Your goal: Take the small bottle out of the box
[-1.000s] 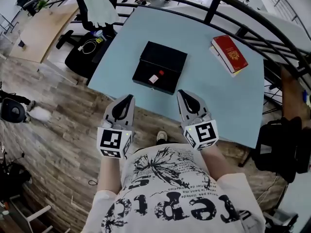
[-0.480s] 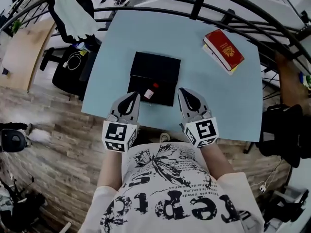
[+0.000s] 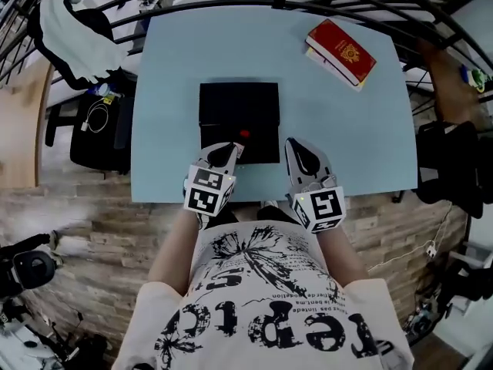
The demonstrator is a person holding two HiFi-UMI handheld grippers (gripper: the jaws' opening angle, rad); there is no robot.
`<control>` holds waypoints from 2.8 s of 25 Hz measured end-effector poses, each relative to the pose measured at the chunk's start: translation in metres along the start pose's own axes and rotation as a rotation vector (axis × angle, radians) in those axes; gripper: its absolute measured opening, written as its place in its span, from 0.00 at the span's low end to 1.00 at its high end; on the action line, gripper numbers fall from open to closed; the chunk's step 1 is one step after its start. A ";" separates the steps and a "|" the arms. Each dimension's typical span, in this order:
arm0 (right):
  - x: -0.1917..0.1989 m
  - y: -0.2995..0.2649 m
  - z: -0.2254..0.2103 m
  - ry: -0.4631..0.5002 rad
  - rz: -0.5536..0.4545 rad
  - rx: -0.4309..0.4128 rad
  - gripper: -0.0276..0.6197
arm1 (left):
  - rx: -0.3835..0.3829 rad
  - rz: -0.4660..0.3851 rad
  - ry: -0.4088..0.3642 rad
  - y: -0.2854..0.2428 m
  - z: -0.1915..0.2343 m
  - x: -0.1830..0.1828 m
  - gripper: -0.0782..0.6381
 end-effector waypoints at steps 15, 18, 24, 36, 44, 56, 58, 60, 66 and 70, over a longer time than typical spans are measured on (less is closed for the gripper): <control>0.030 0.025 -0.010 -0.043 0.057 0.173 0.05 | 0.111 0.389 0.089 -0.099 0.014 0.044 0.44; 0.032 0.028 -0.014 -0.052 0.063 0.189 0.05 | 0.080 0.472 0.056 -0.111 0.015 0.054 0.46; 0.034 0.030 -0.023 -0.052 0.065 0.200 0.05 | 0.101 0.546 0.027 -0.124 0.010 0.061 0.49; 0.034 0.033 -0.030 -0.039 0.069 0.182 0.05 | 0.017 0.563 -0.118 -0.130 0.007 0.067 0.43; 0.028 0.035 -0.030 -0.021 0.057 0.168 0.05 | 0.036 0.521 -0.099 -0.117 0.005 0.062 0.43; 0.015 0.032 -0.027 -0.010 0.009 0.154 0.05 | 0.022 0.226 -0.069 -0.052 -0.004 -0.003 0.43; 0.011 0.030 -0.025 -0.010 -0.002 0.137 0.05 | -0.004 0.128 -0.087 -0.038 -0.005 -0.023 0.43; 0.006 0.028 -0.022 -0.003 -0.016 0.120 0.05 | -0.024 0.015 -0.090 -0.022 -0.008 -0.042 0.43; -0.011 0.019 -0.016 0.019 -0.059 0.071 0.05 | -0.082 -0.329 -0.113 0.032 -0.012 -0.086 0.43; -0.022 0.013 -0.011 0.041 -0.090 0.058 0.05 | -0.128 -0.502 -0.162 0.063 -0.009 -0.098 0.43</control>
Point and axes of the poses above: the fingertips, and each gripper's own axes: y backward along the fingers, z to its left, x out of its underside, the point moved 7 cm from there along y, backward along the fingers, and after that the axes turned 3 degrees about -y, right-handed, at the moved point
